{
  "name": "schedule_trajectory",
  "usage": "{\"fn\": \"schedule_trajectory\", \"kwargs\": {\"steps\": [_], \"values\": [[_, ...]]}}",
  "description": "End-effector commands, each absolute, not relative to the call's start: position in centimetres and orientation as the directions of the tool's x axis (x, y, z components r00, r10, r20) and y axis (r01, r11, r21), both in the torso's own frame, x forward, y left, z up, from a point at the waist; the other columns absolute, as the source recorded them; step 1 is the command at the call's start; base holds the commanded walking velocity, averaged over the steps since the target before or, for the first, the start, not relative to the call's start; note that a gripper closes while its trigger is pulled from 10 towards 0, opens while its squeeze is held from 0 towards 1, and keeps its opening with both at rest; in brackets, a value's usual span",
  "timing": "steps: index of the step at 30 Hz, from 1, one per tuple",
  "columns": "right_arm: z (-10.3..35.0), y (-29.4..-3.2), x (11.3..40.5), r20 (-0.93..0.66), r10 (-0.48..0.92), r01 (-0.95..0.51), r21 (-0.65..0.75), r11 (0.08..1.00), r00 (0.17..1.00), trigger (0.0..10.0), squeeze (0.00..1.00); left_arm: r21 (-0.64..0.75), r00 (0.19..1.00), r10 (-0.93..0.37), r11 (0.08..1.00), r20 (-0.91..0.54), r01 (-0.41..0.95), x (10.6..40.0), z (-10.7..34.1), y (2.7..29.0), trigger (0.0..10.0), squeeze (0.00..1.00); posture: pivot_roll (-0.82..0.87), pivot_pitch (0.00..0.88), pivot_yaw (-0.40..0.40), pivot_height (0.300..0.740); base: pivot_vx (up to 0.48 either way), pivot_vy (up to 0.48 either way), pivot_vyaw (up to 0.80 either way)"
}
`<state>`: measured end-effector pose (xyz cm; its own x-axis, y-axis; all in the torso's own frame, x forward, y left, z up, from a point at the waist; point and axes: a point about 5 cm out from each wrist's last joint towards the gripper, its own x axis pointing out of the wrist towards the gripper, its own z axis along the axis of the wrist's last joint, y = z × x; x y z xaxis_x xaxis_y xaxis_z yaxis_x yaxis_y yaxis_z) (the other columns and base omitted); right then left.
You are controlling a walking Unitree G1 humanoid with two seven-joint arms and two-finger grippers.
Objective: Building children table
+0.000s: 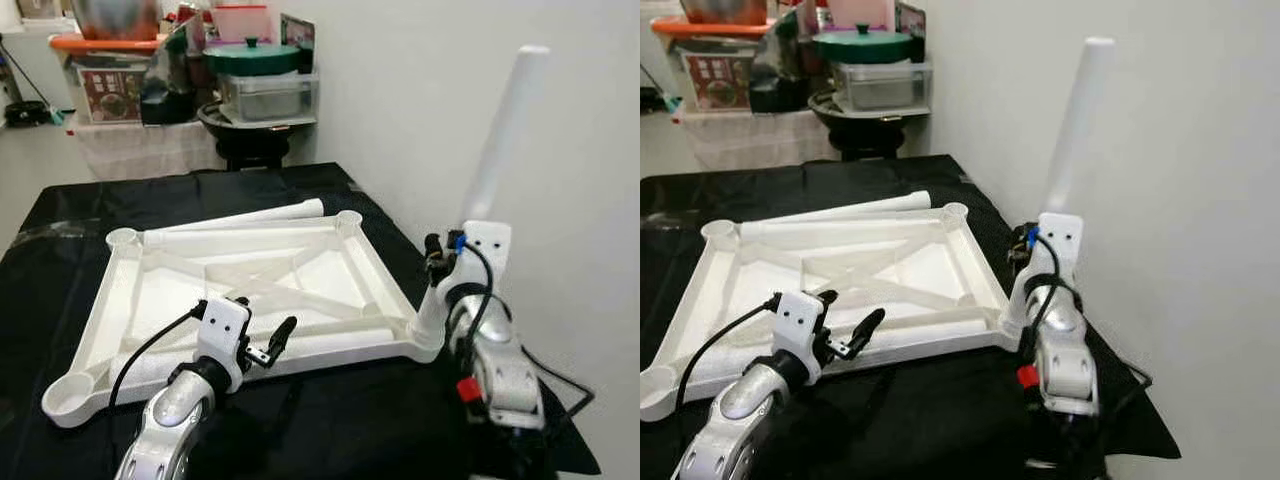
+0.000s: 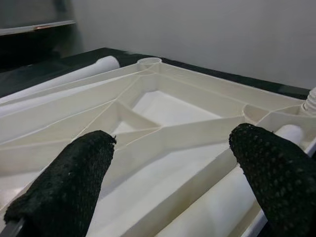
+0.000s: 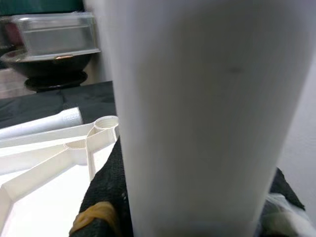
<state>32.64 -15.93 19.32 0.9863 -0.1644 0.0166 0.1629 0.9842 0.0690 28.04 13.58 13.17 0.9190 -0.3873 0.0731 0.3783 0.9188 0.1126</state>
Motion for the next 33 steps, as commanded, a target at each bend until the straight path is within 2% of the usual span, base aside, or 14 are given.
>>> {"fn": "schedule_trajectory", "kwargs": {"steps": [1, 2, 3, 4, 9, 10, 13, 14, 17, 19, 22, 25, 32, 33], "values": [[17.3, -14.6, 32.5, -0.104, -0.147, 0.159, 0.113, 0.981, 0.984, 0.0, 0.0, 0.119, 0.919, -0.387, 0.918, 0.067, 0.378, 28.0, 13.1, 13.5, 10.0, 0.0, 0.07, 0.0, -0.06, 0.74, 0.0, 0.0, 0.0], [17.3, -14.6, 32.5, -0.104, -0.147, 0.159, 0.113, 0.981, 0.984, 0.0, 0.0, 0.119, 0.919, -0.387, 0.918, 0.067, 0.378, 28.0, 13.1, 13.5, 10.0, 0.0, 0.07, 0.0, -0.06, 0.74, 0.0, 0.0, 0.0], [17.6, -14.3, 32.7, -0.102, -0.126, 0.138, 0.121, 0.983, 0.987, 2.5, 0.0, 0.118, 0.92, -0.386, 0.919, 0.068, 0.377, 28.0, 13.1, 13.4, 10.0, 0.0, 0.07, 0.0, -0.06, 0.74, 0.0, 0.0, 0.0], [17.7, -14.2, 32.9, -0.1, -0.113, 0.125, 0.126, 0.984, 0.989, 10.0, 0.0, 0.118, 0.92, -0.387, 0.918, 0.068, 0.377, 28.0, 13.1, 13.4, 10.0, 0.0, 0.07, 0.0, -0.06, 0.74, 0.0, 0.0, 0.0], [18.3, -14.2, 32.8, -0.075, -0.123, 0.131, 0.117, 0.984, 0.99, 10.0, 0.0, 0.118, 0.919, -0.387, 0.918, 0.068, 0.378, 28.0, 13.1, 13.3, 10.0, 0.0, 0.07, 0.0, -0.063, 0.74, 0.0, 0.0, 0.0], [18.4, -14.7, 32.8, -0.063, -0.131, 0.137, 0.108, 0.985, 0.989, 10.0, 1.0, 0.116, 0.92, -0.387, 0.918, 0.068, 0.378, 28.1, 13.1, 13.3, 10.0, 0.0, 0.07, 0.0, -0.063, 0.74, 0.0, 0.0, 0.0], [18.7, -15.4, 32.8, -0.044, -0.141, 0.145, 0.098, 0.985, 0.989, 10.0, 1.0, 0.115, 0.92, -0.386, 0.919, 0.069, 0.377, 28.0, 13.1, 13.3, 10.0, 0.0, 0.07, 0.0, -0.062, 0.74, 0.0, 0.0, 0.0], [19.3, -16.3, 33.2, 0.036, -0.026, 0.023, 0.067, 0.997, 0.999, 10.0, 0.0, 0.113, 0.92, -0.386, 0.919, 0.069, 0.378, 28.0, 13.1, 13.3, 10.0, 0.0, 0.06, 0.0, -0.065, 0.74, 0.0, 0.0, 0.0], [19.6, -18.0, 33.1, 0.073, 0.312, -0.304, -0.104, 0.947, 0.947, 10.0, 0.0, 0.108, 0.919, -0.387, 0.919, 0.069, 0.379, 27.9, 13.1, 13.4, 10.0, 0.0, 0.06, 0.0, -0.062, 0.74, 0.0, 0.0, 0.0], [19.6, -18.0, 33.1, 0.073, 0.312, -0.304, -0.104, 0.947, 0.947, 10.0, 0.0, 0.108, 0.919, -0.387, 0.919, 0.069, 0.379, 27.9, 13.1, 13.4, 10.0, 0.0, 0.06, 0.0, -0.062, 0.74, 0.0, 0.0, 0.0], [19.4, -20.9, 32.8, -0.003, 0.465, -0.456, -0.204, 0.866, 0.885, 10.0, 0.0, 0.108, 0.917, -0.392, 0.917, 0.068, 0.384, 27.9, 13.0, 13.4, 10.0, 0.0, 0.05, 0.0, -0.061, 0.74, 0.0, 0.0, 0.0], [19.0, -22.4, 33.0, -0.087, 0.519, -0.524, -0.224, 0.822, 0.851, 10.0, 0.0, 0.109, 0.916, -0.395, 0.916, 0.069, 0.387, 28.0, 13.1, 13.3, 10.0, 0.0, 0.05, 0.0, -0.061, 0.74, 0.0, 0.0, 0.0], [17.7, -22.8, 33.3, -0.177, 0.599, -0.624, -0.176, 0.762, 0.781, 10.0, 0.0, 0.111, 0.915, -0.397, 0.915, 0.074, 0.388, 28.0, 13.2, 13.2, 10.0, 0.0, 0.07, 0.0, -0.064, 0.74, 0.0, 0.0, 0.0], [17.6, -22.6, 33.7, -0.171, 0.607, -0.629, -0.158, 0.761, 0.776, 6.7, 0.0, 0.112, 0.915, -0.397, 0.915, 0.073, 0.388, 28.0, 13.2, 13.3, 10.0, 0.0, 0.07, 0.0, -0.066, 0.74, 0.0, 0.0, 0.0]]}}
